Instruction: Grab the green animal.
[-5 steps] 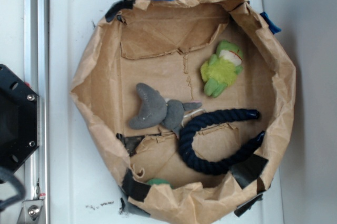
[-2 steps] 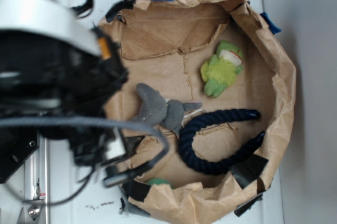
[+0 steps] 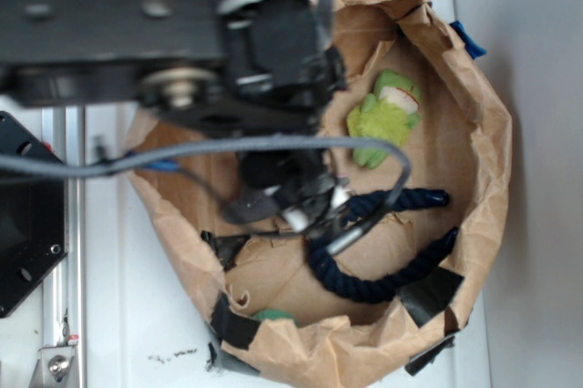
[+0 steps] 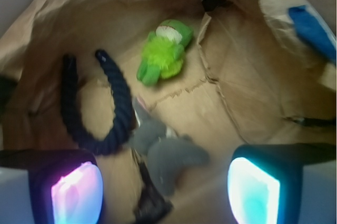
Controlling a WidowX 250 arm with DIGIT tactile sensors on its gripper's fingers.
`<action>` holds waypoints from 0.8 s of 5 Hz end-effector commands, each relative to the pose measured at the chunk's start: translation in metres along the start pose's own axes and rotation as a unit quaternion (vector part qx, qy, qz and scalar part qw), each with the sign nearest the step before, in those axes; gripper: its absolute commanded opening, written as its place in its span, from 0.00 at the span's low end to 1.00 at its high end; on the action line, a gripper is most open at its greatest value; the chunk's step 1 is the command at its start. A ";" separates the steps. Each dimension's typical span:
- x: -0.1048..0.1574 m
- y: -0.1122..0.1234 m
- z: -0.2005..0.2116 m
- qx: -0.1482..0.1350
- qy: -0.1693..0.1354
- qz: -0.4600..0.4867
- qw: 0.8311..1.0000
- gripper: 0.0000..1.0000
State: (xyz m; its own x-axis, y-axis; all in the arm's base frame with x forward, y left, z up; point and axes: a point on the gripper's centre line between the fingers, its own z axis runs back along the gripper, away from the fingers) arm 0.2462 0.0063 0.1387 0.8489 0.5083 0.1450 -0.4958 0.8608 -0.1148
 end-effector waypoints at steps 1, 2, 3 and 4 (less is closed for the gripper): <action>0.040 -0.010 -0.045 -0.009 -0.055 0.050 0.997 1.00; 0.058 -0.011 -0.067 -0.005 -0.075 0.048 0.996 1.00; 0.074 -0.003 -0.076 0.003 -0.093 0.067 0.993 1.00; 0.079 0.009 -0.083 0.014 -0.098 0.083 0.992 1.00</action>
State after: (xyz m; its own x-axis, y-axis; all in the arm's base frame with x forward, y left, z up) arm 0.3169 0.0380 0.0503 0.7387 0.6167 0.2720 -0.6176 0.7810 -0.0932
